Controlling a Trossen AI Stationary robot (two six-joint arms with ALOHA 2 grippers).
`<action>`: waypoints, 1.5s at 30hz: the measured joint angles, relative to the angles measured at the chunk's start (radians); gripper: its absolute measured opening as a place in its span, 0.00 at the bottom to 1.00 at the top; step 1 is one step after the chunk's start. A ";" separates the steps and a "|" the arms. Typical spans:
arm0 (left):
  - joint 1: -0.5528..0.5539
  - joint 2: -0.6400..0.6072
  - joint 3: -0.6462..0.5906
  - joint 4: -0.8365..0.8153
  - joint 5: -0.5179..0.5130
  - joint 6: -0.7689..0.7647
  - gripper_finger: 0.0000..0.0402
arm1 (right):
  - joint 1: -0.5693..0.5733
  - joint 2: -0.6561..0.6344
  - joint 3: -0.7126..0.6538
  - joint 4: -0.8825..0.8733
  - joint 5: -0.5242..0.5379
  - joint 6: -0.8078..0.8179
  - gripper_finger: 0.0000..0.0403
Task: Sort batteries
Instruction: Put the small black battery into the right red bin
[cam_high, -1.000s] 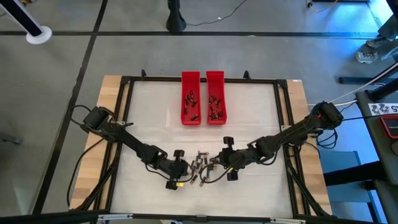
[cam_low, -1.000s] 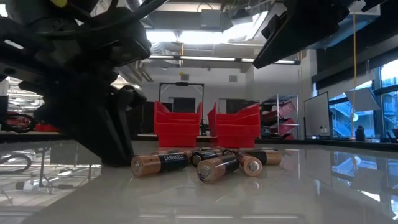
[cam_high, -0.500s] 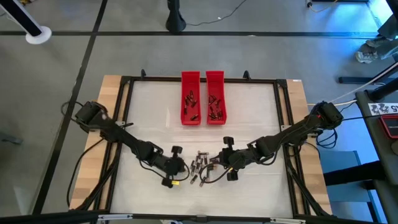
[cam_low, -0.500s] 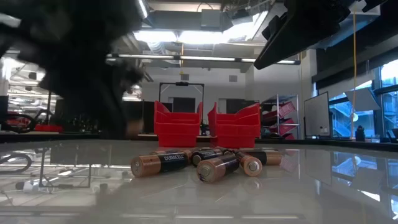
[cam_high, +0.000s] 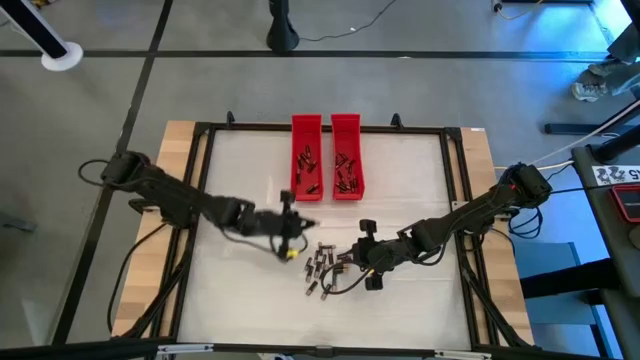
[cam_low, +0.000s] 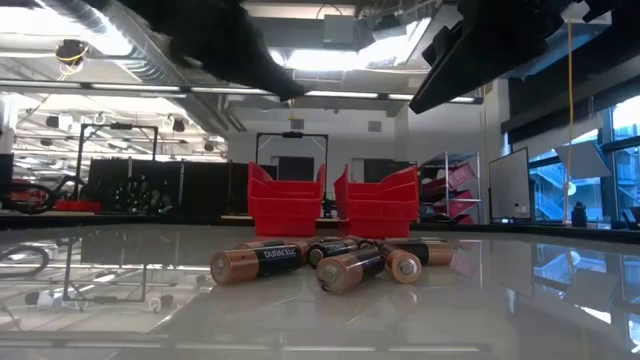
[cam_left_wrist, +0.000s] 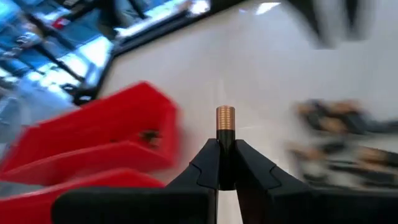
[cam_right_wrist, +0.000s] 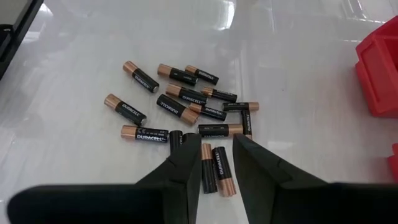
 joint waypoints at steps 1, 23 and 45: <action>0.034 0.000 0.000 0.021 0.007 0.027 0.04 | 0.000 0.000 0.000 -0.001 0.001 0.009 0.24; 0.520 0.309 0.374 0.049 0.470 -0.067 0.04 | -0.001 0.000 0.000 -0.108 0.180 0.073 0.24; 0.561 0.459 0.487 -0.081 0.486 -0.243 0.26 | 0.000 0.000 0.000 -0.161 0.179 0.091 0.24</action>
